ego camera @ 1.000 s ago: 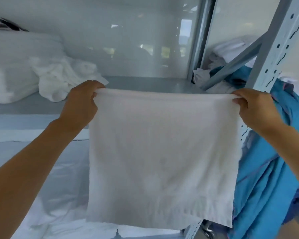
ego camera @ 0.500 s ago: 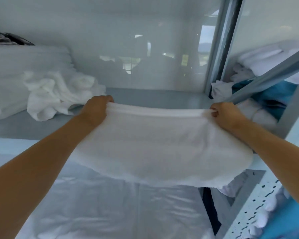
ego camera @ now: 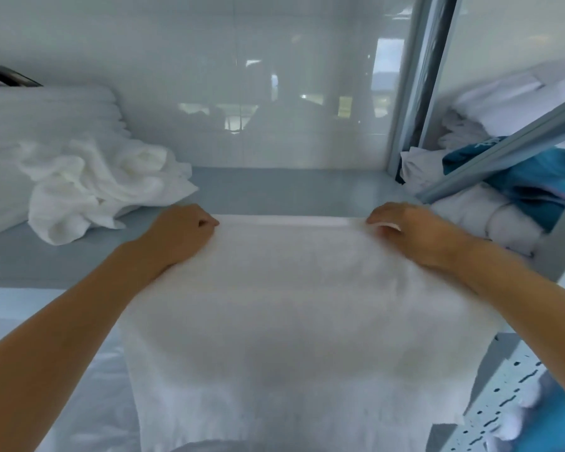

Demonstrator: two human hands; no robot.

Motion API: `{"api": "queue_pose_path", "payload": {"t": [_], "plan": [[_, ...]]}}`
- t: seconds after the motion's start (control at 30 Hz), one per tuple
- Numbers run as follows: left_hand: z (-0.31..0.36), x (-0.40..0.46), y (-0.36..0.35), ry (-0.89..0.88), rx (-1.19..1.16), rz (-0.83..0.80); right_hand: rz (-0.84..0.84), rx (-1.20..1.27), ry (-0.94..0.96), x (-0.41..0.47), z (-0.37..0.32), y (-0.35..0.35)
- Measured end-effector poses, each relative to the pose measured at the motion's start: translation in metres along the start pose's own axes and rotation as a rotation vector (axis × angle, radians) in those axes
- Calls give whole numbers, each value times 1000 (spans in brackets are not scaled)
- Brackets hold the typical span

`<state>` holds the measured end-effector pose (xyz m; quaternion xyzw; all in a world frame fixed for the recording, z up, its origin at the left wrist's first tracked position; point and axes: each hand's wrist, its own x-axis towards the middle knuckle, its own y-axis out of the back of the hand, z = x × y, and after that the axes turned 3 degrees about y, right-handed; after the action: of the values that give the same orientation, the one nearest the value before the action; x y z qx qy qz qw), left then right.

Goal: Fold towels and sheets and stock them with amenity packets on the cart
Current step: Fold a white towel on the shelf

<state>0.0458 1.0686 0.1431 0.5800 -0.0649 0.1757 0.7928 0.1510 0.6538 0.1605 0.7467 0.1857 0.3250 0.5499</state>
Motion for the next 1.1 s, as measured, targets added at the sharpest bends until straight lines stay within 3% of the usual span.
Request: {"api": "queue_pose_path", "payload": {"t": [0.1,0.17,0.27,0.37,0.43,0.53,1.1], "plan": [[15,-24,8,93,64,-245,-189,200,-3,-23,-46,-9],[22,-35,8,90,75,-355,-299,200,24,-30,-66,-17],[33,-46,11,80,120,-296,-349,99,19,-31,-75,-22],[39,-69,12,-48,110,-228,-372,83,9,-31,-76,-23],[42,-85,9,-111,-17,-328,-382,68,11,-31,-75,-25],[42,-87,2,-139,28,-428,-393,59,10,-26,-70,-27],[18,86,-41,-118,172,-437,-373,-7,-6,129,-1,-53]]}}
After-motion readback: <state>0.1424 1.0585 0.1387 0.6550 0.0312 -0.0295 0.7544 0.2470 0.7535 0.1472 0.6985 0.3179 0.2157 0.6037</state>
